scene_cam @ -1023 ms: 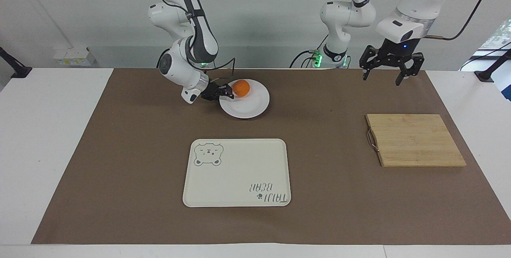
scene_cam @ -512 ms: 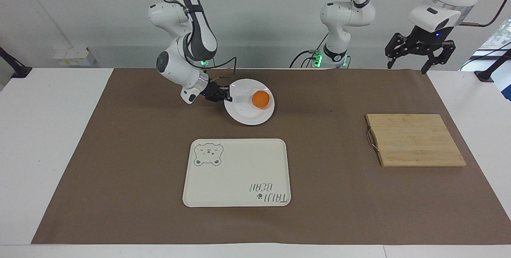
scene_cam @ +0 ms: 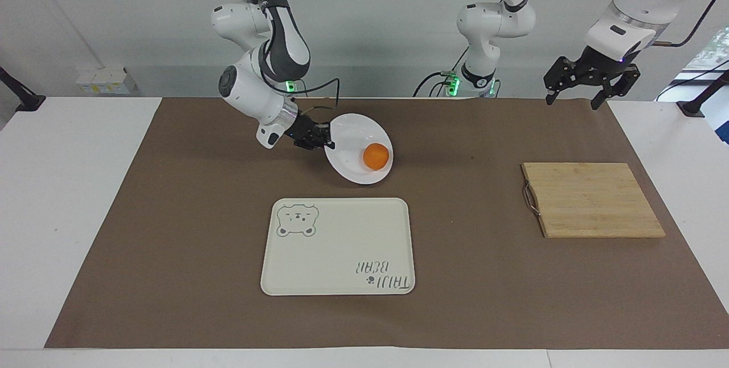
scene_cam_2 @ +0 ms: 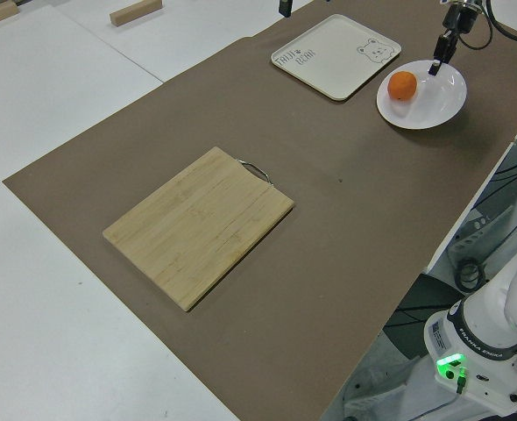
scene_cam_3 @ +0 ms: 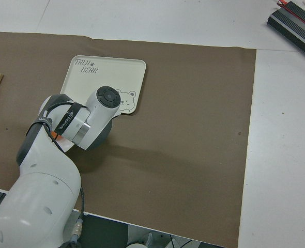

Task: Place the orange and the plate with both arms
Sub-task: 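Slide the plate with the right gripper onto the bear tray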

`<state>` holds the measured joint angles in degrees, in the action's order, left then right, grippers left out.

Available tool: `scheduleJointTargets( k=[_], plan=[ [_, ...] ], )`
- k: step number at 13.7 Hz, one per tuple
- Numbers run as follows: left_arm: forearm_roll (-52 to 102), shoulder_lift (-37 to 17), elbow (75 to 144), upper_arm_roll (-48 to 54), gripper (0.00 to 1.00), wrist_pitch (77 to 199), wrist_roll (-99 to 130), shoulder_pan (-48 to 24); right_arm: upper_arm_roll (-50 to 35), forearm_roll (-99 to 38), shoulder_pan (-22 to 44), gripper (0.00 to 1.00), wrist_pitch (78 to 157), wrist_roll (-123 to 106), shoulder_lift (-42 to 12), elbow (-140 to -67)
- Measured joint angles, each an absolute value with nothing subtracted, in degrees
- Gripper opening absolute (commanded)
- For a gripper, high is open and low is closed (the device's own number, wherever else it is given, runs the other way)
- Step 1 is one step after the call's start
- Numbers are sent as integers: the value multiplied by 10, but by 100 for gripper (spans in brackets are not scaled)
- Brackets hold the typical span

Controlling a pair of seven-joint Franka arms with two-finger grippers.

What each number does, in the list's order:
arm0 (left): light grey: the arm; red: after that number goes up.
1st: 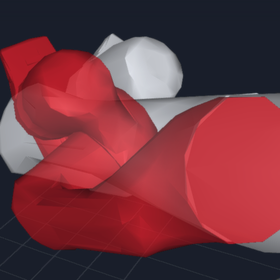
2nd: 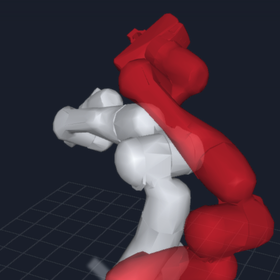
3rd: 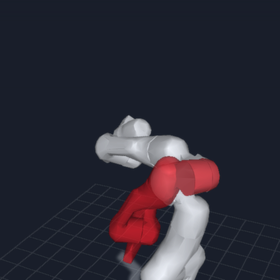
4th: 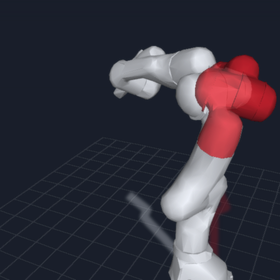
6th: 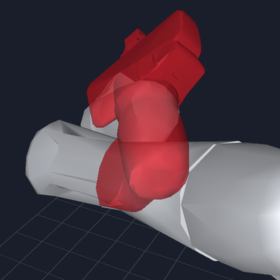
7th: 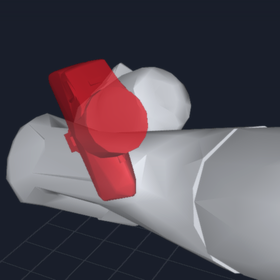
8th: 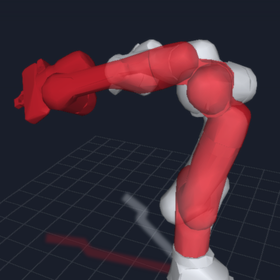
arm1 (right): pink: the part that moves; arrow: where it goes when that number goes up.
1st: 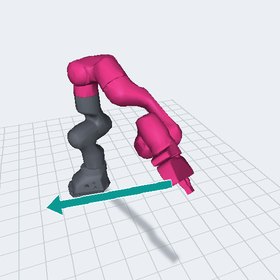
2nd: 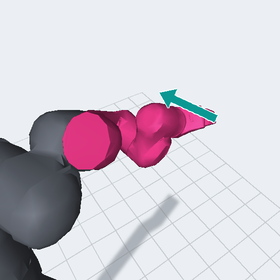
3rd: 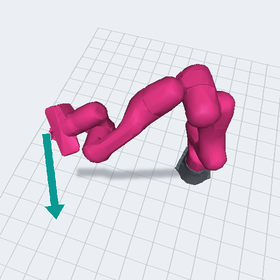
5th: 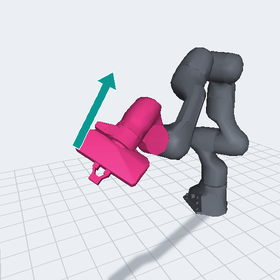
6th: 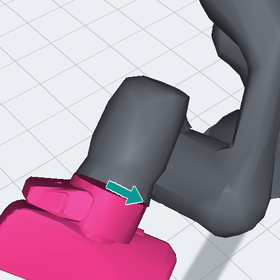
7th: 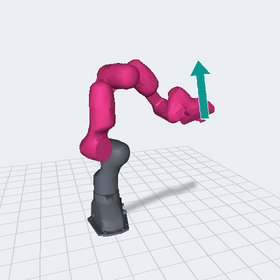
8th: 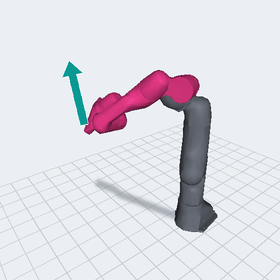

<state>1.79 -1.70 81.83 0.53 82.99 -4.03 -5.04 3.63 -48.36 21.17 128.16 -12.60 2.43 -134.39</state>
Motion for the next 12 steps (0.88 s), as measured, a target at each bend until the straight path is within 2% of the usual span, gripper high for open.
scheduleJointTargets(
  k=[6, 12],
  plan=[
    [18, -17, 818, 5, 100, 830, -38, -49, 38, -533, 194, 0, 1280, -156, 3, -1287],
    [18, -17, 818, 5, 100, 830, -37, -49, 40, -551, 141, 0, 1271, -213, -33, -1236]
  ],
)
